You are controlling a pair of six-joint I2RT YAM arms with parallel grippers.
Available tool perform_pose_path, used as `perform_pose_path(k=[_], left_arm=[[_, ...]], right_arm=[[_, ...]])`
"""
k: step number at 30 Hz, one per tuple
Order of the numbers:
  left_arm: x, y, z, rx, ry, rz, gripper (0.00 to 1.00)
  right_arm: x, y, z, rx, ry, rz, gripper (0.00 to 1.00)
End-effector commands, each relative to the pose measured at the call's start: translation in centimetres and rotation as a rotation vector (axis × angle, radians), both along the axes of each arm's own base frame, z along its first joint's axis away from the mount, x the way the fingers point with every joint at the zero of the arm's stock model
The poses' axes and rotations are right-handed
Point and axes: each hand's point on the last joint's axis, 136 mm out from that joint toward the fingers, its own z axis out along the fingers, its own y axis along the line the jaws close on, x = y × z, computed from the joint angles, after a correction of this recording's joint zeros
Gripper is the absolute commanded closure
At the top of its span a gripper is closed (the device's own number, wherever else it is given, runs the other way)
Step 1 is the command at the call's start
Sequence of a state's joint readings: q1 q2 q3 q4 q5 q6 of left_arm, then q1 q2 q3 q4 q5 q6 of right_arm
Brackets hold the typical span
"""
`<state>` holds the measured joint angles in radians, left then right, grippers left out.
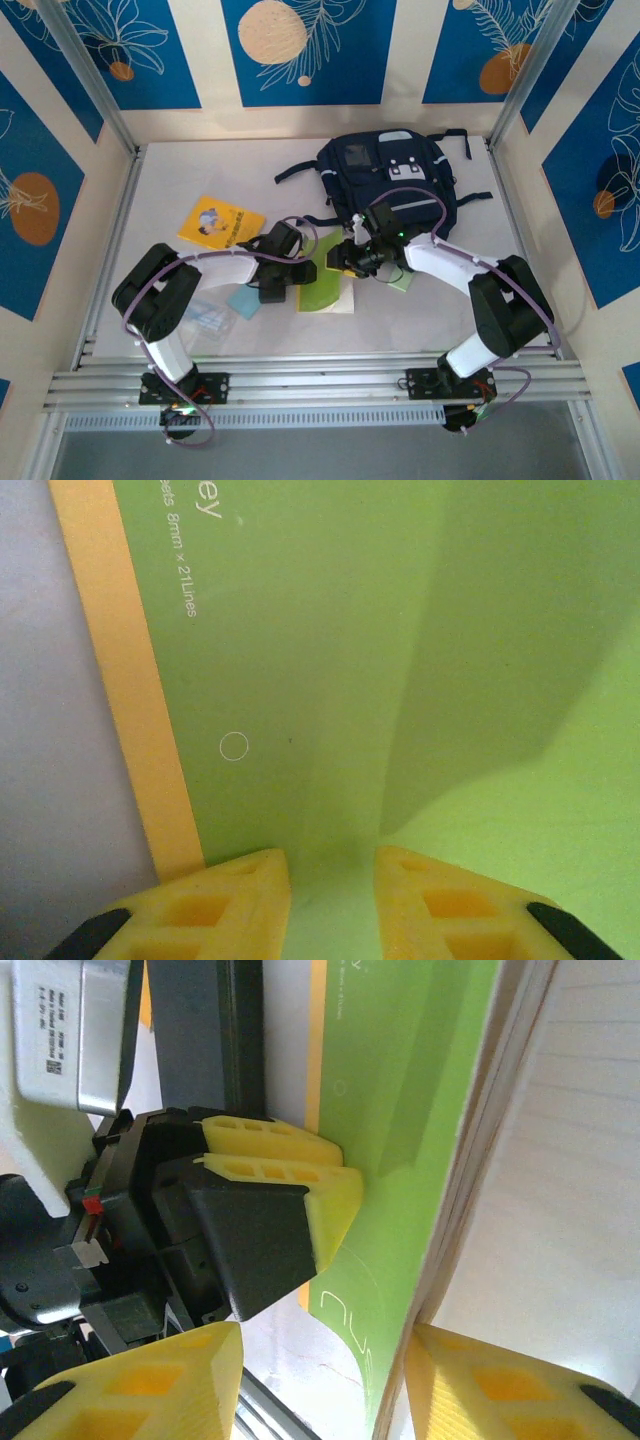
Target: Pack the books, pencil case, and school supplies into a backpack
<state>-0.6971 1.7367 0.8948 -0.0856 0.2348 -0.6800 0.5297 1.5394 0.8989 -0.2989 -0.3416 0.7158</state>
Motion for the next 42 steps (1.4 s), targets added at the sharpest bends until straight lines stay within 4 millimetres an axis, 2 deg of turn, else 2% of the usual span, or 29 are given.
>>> perform_pose_path(k=[1,4,6,9,14,19,24,28,31,35,42], left_arm=[[-1.3,1.0,-1.9,0.073,0.056,0.000,0.70],[-1.3,1.0,-1.8,0.074,0.055,0.000,0.70],[-1.3,1.0,-1.8,0.075,0.055,-0.001,0.70],[-1.3,1.1,-1.7,0.077,0.055,0.000,0.70],[-0.9,1.3,-0.7,0.083,0.020,0.008,0.68],[0.6,1.2,2.8,0.030,-0.048,0.045,0.41],[2.1,1.9,6.0,-0.043,-0.127,0.134,0.30],[3.1,2.3,7.0,-0.124,-0.153,0.203,0.26],[3.8,1.5,7.8,-0.204,-0.181,0.218,0.23],[4.8,-0.5,9.0,-0.367,-0.214,0.232,0.22],[5.5,-3.7,9.7,-0.537,-0.209,0.207,0.23]], right_arm=[[-0.5,0.7,-0.4,0.035,0.018,0.027,0.53],[-0.5,0.2,-1.1,0.014,0.027,0.014,0.53],[-0.4,-0.1,-1.6,-0.011,0.031,-0.007,0.57],[-0.1,-1.0,-2.1,-0.058,0.041,-0.043,0.73],[0.1,-1.6,-1.8,-0.088,0.053,-0.066,0.91],[0.6,-1.6,0.0,-0.080,0.042,-0.068,1.00],[1.9,-1.1,4.3,-0.019,-0.034,-0.050,1.00],[2.5,-2.0,6.9,0.029,-0.074,-0.052,1.00],[2.7,-2.9,8.2,0.105,-0.078,-0.057,1.00],[2.9,-4.3,8.9,0.191,-0.086,-0.073,1.00],[3.0,-7.1,7.3,0.216,-0.056,-0.129,1.00]])
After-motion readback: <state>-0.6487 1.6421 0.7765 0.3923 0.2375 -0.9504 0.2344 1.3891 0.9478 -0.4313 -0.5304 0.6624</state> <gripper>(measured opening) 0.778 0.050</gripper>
